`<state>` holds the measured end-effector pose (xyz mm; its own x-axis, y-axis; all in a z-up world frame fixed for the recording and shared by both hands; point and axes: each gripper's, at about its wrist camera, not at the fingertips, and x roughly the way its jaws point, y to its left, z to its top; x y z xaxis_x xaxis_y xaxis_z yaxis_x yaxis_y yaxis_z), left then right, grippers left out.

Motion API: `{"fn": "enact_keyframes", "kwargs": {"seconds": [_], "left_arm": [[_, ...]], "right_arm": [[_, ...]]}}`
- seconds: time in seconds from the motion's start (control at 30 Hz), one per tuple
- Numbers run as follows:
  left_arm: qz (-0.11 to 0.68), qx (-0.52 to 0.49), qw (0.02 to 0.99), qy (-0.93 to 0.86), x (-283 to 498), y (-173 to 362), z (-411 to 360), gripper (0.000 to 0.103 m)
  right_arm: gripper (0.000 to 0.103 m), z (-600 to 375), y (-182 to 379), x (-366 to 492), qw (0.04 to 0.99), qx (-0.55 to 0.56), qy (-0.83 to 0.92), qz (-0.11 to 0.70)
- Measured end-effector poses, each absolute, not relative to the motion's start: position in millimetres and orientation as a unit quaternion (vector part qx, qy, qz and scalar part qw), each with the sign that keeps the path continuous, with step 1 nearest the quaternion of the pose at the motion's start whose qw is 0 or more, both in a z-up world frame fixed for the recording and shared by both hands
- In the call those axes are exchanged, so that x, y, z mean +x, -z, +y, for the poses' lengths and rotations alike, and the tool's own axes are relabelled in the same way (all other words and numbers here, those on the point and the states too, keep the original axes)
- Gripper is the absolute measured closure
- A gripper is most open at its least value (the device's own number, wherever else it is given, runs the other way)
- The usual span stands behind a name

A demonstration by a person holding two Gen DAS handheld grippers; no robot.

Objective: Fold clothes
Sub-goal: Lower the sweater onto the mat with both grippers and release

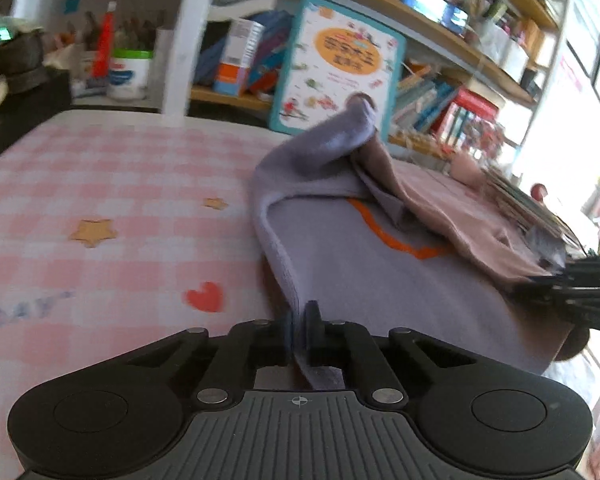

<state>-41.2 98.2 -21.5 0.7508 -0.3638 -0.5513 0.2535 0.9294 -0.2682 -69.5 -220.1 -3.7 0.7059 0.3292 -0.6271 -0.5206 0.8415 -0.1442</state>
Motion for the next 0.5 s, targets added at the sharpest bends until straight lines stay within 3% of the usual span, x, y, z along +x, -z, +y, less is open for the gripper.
{"fn": "enact_keyframes", "kwargs": {"seconds": [0.27, 0.5], "left_arm": [[0.296, -0.064, 0.945, 0.120, -50, 4, 118, 0.097], [0.292, -0.026, 0.948, 0.127, -52, -1, 107, 0.097]], "right_arm": [[0.099, -211, -31, -86, 0.917, -0.210, -0.240, 0.237], [0.099, -236, -36, -16, 0.916, -0.326, -0.114, 0.204]]}}
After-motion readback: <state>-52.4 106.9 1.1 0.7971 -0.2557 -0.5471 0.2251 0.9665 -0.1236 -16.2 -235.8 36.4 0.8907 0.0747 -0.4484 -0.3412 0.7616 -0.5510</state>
